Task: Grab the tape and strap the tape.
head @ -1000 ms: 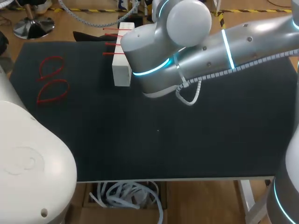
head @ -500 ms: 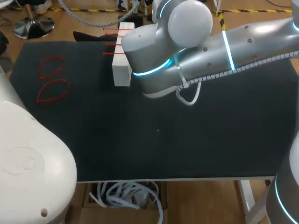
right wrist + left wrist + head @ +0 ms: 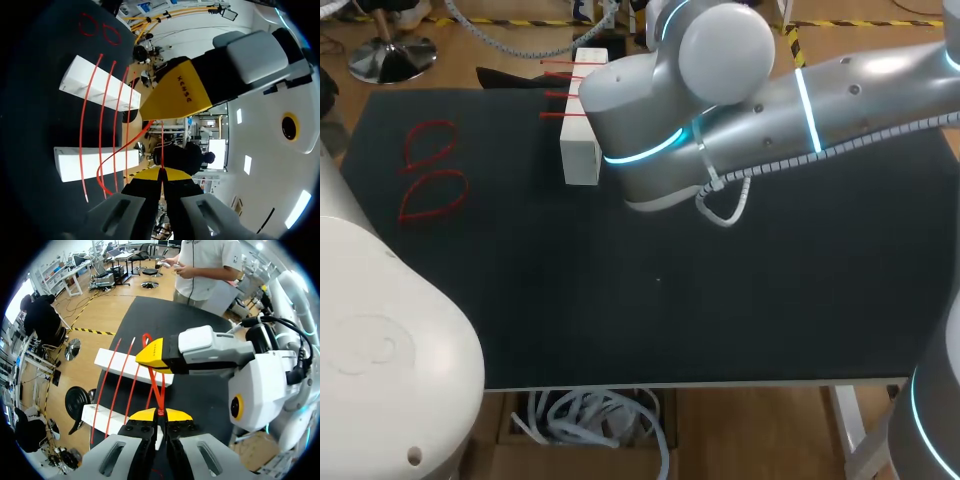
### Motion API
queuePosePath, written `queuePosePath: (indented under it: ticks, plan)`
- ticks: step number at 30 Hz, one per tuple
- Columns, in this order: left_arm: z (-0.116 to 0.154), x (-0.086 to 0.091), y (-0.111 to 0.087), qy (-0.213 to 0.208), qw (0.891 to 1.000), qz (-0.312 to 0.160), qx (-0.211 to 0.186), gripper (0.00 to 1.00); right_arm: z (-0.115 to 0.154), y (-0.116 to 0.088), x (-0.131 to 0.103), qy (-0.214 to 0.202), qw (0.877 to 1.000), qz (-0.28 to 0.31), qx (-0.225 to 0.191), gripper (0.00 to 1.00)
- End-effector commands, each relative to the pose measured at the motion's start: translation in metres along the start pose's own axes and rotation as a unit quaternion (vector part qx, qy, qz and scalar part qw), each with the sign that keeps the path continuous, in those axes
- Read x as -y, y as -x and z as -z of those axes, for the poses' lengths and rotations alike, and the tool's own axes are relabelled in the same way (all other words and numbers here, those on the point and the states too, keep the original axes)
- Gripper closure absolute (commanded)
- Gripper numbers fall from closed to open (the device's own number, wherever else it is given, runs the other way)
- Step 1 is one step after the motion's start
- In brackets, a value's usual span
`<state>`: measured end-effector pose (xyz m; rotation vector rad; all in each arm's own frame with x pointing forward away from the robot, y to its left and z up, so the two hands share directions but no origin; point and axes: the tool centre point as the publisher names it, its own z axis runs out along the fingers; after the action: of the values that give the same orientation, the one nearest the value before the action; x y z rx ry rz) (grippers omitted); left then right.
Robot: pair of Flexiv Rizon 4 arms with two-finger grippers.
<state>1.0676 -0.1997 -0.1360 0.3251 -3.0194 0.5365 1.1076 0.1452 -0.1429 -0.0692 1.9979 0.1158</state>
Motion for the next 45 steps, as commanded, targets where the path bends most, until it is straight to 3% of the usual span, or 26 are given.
queuePosePath:
  ticks: [1,45]
  plan:
    - [0.0010,0.0003,-0.0004,0.002,1.000,0.001,0.000,1.00,0.0025,0.0037,0.0004,0.012,1.000,-0.009,0.005,1.00]
    - [0.0010,0.0003,-0.0004,0.002,1.000,0.001,0.000,1.00,0.0025,0.0037,0.0004,0.012,1.000,-0.009,0.005,1.00]
